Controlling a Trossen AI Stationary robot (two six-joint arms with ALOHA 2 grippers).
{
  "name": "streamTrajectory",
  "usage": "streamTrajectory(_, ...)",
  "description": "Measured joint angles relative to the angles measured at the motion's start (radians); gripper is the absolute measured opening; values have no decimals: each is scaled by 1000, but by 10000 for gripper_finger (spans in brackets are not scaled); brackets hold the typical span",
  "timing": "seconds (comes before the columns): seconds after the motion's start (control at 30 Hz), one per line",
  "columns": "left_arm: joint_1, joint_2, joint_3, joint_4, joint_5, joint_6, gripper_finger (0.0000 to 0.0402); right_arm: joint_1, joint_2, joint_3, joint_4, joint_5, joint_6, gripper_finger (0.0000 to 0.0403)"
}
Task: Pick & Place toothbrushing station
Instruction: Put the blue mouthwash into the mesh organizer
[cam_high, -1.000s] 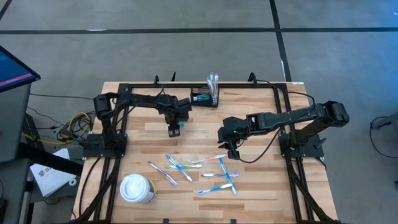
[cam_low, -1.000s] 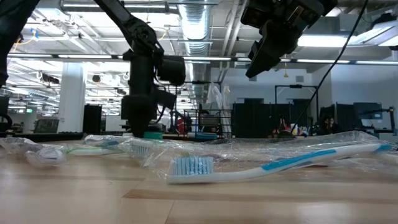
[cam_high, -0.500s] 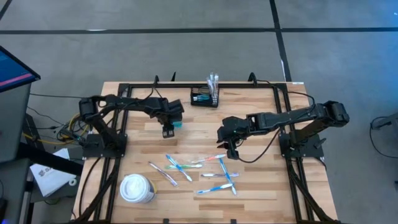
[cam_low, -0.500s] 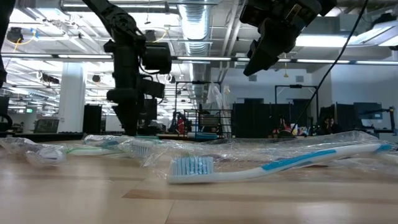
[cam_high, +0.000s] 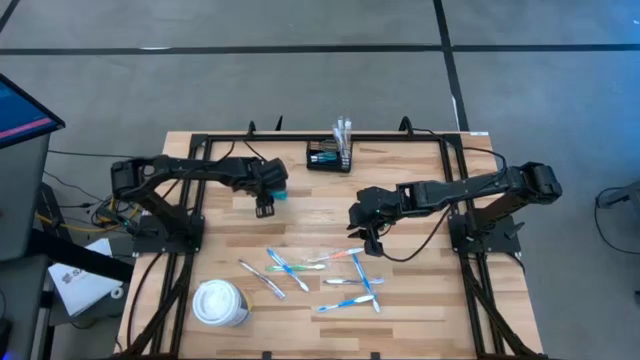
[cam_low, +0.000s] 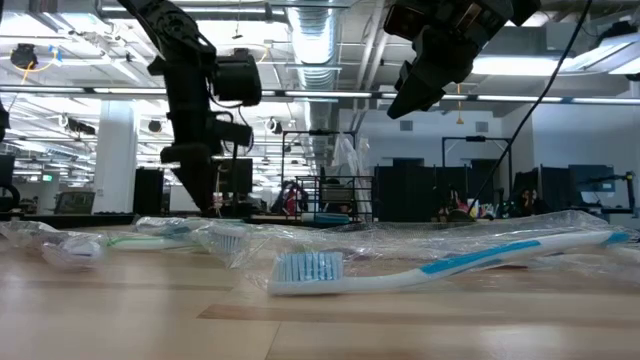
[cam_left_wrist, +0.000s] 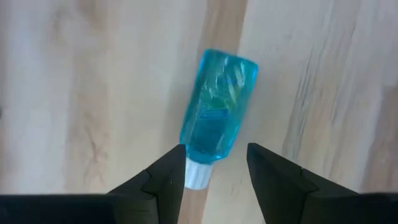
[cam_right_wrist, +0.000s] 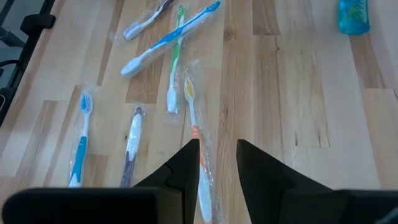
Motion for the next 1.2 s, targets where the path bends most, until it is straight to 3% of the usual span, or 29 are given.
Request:
streamTrajectory(0.23,4,-39,-59,16,-56,61,166,0,0,0,1,0,0,98)
streamTrajectory(0.57,54,-39,-130,109,-60,107,166,0,0,0,8,0,0,98)
streamTrajectory(0.8,89,-12,-130,150,15,151,166,0,0,0,23,0,0,98)
streamTrajectory(1.03,90,87,-121,147,15,152,163,-1,0,0,23,0,-3,98)
streamTrajectory(1.2,90,62,-129,164,20,151,158,-1,0,0,23,0,-8,98)
